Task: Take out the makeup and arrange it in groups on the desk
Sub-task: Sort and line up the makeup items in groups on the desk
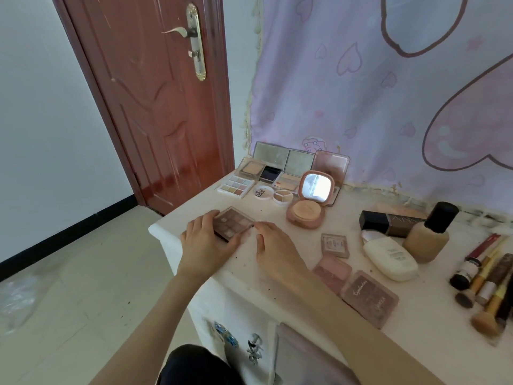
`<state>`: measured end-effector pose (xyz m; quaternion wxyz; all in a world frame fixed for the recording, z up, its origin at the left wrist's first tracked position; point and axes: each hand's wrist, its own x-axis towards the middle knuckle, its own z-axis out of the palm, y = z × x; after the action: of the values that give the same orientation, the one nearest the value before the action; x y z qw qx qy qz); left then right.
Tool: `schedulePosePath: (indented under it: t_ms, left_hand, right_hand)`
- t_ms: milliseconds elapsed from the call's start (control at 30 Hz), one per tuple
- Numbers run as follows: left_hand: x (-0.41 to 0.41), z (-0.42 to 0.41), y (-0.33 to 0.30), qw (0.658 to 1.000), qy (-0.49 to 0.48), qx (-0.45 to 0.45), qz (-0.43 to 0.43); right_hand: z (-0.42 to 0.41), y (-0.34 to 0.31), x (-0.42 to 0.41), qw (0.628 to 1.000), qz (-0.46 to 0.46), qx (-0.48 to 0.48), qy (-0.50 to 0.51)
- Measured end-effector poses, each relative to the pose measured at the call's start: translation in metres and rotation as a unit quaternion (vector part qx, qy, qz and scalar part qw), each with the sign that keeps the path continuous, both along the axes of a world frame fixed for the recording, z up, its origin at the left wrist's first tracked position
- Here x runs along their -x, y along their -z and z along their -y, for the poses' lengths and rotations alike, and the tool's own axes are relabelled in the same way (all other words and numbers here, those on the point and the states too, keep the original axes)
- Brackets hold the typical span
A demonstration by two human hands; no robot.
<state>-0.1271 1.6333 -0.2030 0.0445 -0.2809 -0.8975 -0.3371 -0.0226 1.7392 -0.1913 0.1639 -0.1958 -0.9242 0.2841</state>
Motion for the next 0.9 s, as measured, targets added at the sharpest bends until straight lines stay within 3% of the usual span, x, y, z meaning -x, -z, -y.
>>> schedulePosePath:
  t_ms: [133,300,467,667,900]
  left_hand:
    - [-0.007,0.012,-0.006,0.983,0.033,-0.145,0.11]
    - [-0.024,0.008,-0.025,0.954,0.07,-0.229,0.182]
    - [-0.033,-0.005,-0.039,0.944,0.057,-0.216,0.242]
    - [-0.039,-0.009,-0.048,0.945,0.091,-0.183,0.255]
    - [-0.044,-0.005,-0.058,0.955,0.094,-0.15,0.238]
  right_hand:
    - [0.002,0.004,-0.002,0.997,-0.063,0.037,0.013]
    - [0.0,-0.002,-0.006,0.948,-0.177,0.266,-0.002]
    - [0.001,-0.001,-0.005,0.934,-0.209,0.286,-0.036]
    - [0.0,-0.001,-0.002,0.912,-0.262,0.314,0.009]
    - [0.0,0.002,0.0,0.929,-0.266,0.256,-0.009]
